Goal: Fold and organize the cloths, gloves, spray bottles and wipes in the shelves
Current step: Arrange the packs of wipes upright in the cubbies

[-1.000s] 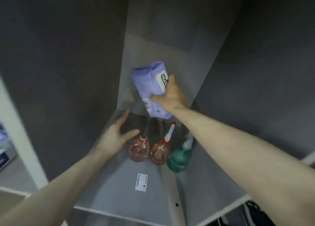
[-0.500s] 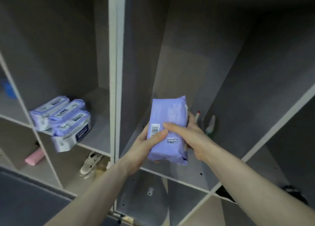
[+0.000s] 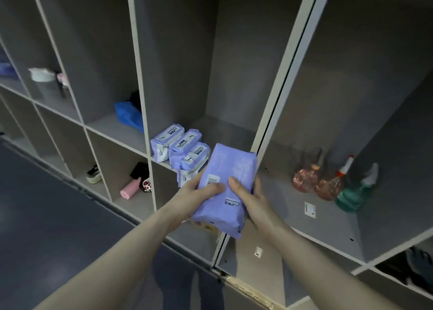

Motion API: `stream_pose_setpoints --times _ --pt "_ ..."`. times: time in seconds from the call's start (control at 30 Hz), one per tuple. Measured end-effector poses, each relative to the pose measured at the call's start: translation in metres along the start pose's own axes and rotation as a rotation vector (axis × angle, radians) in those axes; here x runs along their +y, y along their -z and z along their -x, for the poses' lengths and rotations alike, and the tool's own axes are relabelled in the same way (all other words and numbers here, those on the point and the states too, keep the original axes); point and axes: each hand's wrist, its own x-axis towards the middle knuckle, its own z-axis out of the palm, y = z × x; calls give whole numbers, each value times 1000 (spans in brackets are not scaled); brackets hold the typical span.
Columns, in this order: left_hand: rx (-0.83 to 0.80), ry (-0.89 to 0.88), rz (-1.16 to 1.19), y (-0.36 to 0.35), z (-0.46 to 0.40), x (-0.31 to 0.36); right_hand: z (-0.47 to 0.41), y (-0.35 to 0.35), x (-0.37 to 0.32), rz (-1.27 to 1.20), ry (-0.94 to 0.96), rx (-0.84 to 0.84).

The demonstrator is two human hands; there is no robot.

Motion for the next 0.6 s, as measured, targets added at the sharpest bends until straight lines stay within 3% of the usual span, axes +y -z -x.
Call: stream_pose_setpoints --times 0.23,0.33,0.47,0.6 --pt "74 33 -98 41 -51 0 -78 -24 29 150 86 -19" --pt "132 16 -393 52 -97 0 -116 -28 40 157 82 11" --pt "167 -30 -869 58 -159 1 -167 -24 50 110 -63 38" --pt "194 -68 -1007 59 -210 -6 -214 -19 58 157 -109 35"
